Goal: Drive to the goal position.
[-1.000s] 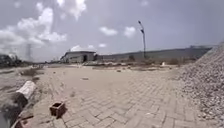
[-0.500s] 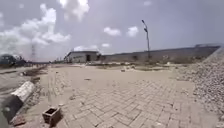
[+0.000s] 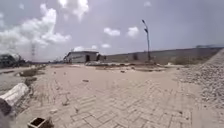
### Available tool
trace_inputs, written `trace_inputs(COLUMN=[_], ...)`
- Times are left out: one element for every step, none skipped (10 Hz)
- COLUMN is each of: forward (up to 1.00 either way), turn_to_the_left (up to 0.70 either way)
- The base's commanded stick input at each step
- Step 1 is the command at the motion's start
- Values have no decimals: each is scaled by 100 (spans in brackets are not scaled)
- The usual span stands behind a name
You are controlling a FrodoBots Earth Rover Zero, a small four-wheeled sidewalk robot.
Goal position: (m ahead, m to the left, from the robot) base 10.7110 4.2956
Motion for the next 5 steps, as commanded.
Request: trace_inputs(forward=[70,70,70,70,70], turn_to_the_left=[14,14,14,14,14])
